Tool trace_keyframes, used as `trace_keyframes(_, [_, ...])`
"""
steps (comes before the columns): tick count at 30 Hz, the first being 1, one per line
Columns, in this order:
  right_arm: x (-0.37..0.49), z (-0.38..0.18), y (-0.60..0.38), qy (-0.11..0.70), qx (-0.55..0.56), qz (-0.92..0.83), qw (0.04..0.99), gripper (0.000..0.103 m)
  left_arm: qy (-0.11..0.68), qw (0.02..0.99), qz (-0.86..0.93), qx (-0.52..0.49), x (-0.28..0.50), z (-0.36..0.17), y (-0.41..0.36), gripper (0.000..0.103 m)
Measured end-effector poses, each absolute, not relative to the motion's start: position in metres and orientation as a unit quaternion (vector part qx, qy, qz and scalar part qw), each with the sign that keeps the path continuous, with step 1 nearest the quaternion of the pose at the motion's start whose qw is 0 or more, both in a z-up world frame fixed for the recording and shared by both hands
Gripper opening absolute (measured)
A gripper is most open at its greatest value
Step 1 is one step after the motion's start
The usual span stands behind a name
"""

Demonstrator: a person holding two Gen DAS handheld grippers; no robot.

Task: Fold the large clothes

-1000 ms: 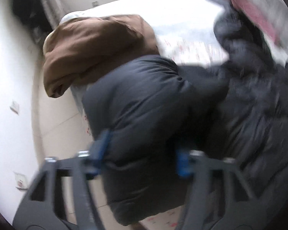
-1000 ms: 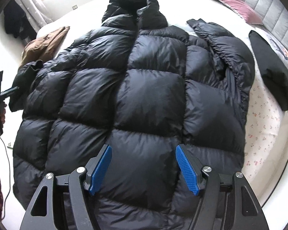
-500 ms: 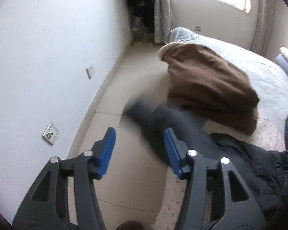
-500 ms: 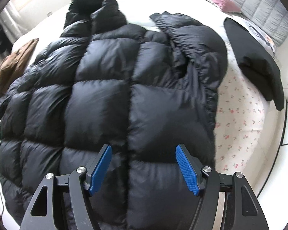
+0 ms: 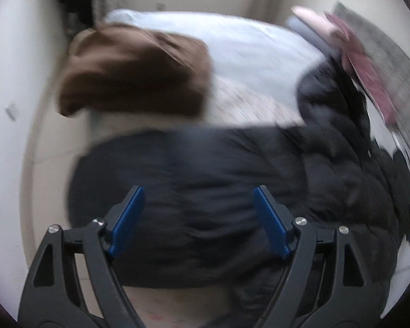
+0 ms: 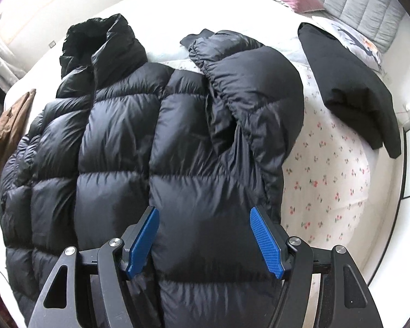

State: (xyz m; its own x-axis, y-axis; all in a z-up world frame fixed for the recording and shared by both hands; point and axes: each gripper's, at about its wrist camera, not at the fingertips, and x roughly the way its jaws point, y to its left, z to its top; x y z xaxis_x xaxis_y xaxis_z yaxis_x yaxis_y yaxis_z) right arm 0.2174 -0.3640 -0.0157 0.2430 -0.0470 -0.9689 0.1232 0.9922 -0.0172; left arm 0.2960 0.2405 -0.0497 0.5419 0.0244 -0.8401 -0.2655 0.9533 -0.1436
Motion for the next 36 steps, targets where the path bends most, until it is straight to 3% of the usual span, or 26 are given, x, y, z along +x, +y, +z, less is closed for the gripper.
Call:
trace_keyframes(8, [0.274,-0.032,-0.374,0.593,-0.010,-0.079,0.801,0.070,0.491,0.866,0.017,-0.095,0.286,-0.061,0.169,0.082])
trace_keyframes(18, [0.360,-0.083,-0.414,0.565,-0.051,-0.165,0.807,0.070,0.489,0.866,0.021,-0.104,0.270,-0.077,0.170,0.082])
trace_keyframes(19, [0.363,-0.090,-0.418,0.564,-0.060,-0.171,0.805,0.068,0.492,0.863,0.026,-0.116,0.270,-0.079,0.175,0.082])
trace_keyframes(23, [0.362,-0.100,-0.427,0.554,-0.087,-0.172,0.810,0.022,0.481,0.860,0.018,-0.170,0.274,-0.076,0.201,0.082])
trace_keyframes(25, [0.355,-0.092,-0.436,0.540,-0.074,-0.168,0.821,0.014,0.466,0.870,0.023,-0.156,0.278,-0.072,0.204,0.082])
trace_keyframes(32, [0.305,-0.044,-0.495,0.490,0.009,-0.201,0.848,0.009,0.504,0.855,0.040,-0.117,0.288,-0.125,0.214,0.082])
trace_keyframes(36, [0.270,-0.048,-0.542,0.510,0.017,-0.270,0.816,0.009,0.494,0.862,0.029,-0.109,0.275,-0.144,0.217,0.082])
